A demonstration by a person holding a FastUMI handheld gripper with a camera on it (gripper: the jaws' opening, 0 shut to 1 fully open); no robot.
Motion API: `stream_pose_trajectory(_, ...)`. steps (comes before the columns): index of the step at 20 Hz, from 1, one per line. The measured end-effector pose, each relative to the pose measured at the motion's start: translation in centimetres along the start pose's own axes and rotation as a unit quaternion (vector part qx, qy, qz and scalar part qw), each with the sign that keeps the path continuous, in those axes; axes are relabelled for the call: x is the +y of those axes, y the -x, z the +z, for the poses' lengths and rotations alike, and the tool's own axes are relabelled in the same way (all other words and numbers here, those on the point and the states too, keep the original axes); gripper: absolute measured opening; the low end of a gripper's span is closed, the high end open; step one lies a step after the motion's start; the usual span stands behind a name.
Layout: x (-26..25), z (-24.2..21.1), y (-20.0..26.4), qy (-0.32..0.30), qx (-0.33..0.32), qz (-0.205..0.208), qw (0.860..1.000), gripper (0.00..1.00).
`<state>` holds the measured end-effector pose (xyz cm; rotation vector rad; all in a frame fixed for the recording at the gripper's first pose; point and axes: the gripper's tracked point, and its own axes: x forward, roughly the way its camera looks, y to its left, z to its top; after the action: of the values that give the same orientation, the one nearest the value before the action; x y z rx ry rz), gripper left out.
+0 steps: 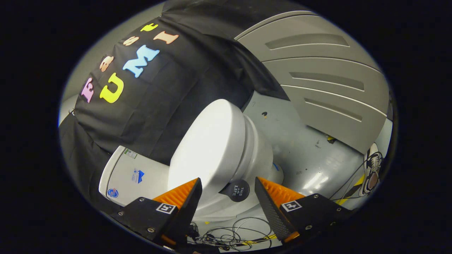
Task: Open the toilet lid.
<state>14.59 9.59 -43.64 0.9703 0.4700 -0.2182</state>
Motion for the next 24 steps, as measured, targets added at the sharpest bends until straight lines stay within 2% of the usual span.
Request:
stream_pose_trajectory(4,-0.5,-0.9,-1.2,-0.078,0.005,0.018,0.997,0.86)
stream_pose_trajectory(5,-0.7,-1.4,-1.3,-0.102,0.005,0.020,0.995,0.78)
stream_pose_trajectory(7,-1.0,-1.5,-1.9,-0.140,-0.004,0.024,0.990,0.68)
stream_pose_trajectory(9,-0.7,-0.8,-1.8,-0.173,-0.025,0.045,0.984,0.63)
stream_pose_trajectory(11,-1.5,-1.6,-3.0,-0.208,-0.022,0.039,0.977,0.54)
stream_pose_trajectory(12,-1.9,-2.3,-3.6,-0.223,-0.016,0.036,0.974,0.52)
stream_pose_trajectory(14,-1.5,-2.6,-3.0,-0.239,-0.017,0.046,0.970,0.34)
stream_pose_trajectory(15,-1.4,-2.3,-2.9,-0.242,-0.018,0.049,0.969,0.17)
stream_pose_trajectory(17,-1.4,-2.7,-3.3,-0.234,-0.018,0.040,0.971,0.14)
stream_pose_trajectory(19,-1.6,-2.7,-3.3,-0.225,-0.022,0.035,0.973,0.15)
stream_pose_trajectory(24,-1.8,-2.6,-3.3,-0.238,-0.025,0.048,0.970,0.15)
